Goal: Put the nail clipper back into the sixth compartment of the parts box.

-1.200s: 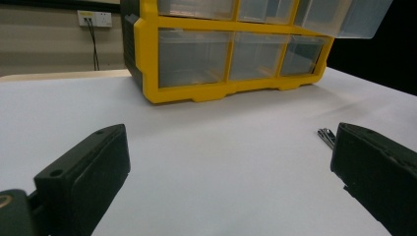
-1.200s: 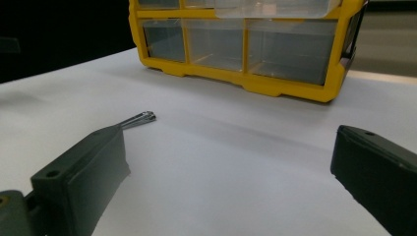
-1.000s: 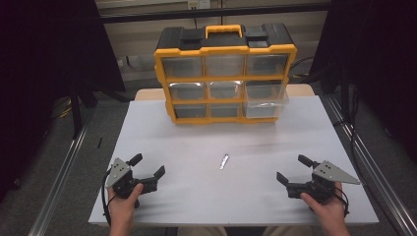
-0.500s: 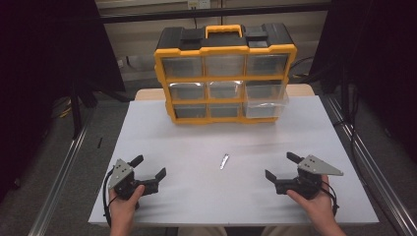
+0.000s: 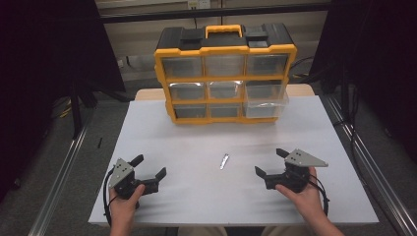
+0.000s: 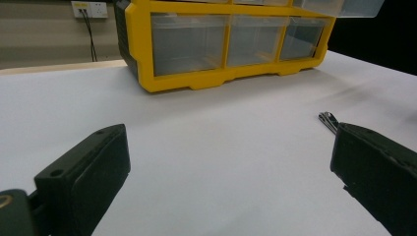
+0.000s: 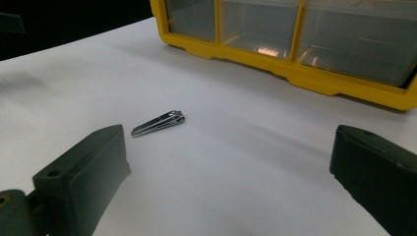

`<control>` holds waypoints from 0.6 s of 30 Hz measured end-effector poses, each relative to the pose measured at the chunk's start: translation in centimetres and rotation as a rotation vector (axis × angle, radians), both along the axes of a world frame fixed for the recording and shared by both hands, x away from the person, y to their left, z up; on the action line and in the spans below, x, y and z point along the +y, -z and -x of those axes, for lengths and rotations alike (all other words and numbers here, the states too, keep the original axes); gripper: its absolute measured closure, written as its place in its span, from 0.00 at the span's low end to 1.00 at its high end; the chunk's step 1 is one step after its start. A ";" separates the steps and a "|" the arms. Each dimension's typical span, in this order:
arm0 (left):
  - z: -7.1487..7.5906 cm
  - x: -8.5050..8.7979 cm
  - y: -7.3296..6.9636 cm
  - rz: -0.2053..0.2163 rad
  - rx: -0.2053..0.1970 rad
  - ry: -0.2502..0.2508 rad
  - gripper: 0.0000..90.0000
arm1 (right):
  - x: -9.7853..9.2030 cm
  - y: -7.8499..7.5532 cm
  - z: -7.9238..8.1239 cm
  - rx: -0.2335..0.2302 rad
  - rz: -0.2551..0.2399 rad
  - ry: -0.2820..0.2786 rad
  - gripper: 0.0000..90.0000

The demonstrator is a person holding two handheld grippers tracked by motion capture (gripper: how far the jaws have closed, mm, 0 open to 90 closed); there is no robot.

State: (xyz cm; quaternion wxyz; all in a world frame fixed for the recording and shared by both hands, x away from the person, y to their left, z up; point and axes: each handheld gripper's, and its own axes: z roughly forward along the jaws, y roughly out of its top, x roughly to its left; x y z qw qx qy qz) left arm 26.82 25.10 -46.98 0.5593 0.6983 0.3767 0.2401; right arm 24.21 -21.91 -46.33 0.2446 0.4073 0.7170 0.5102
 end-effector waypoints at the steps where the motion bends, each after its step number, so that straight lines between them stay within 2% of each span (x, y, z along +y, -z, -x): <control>1: 0.0 0.0 0.0 -0.002 0.004 -0.006 0.02 | 0.4 -0.1 -0.2 0.005 0.003 -0.002 0.01; 5: -0.1 0.0 0.1 0.001 0.004 -0.010 0.02 | 0.7 -0.6 -0.9 0.008 0.016 -0.029 0.01; 9: -0.1 -0.1 0.1 -0.008 0.007 0.002 0.02 | 1.0 -1.0 -1.6 0.018 0.023 -0.025 0.00; 15: -0.1 -0.2 0.1 -0.005 0.011 0.005 0.02 | 1.7 -1.1 -2.2 0.022 0.011 -0.041 0.00; 18: -0.1 -0.2 0.1 -0.005 0.010 0.004 0.02 | 1.9 -1.0 -2.4 0.027 0.026 -0.052 0.01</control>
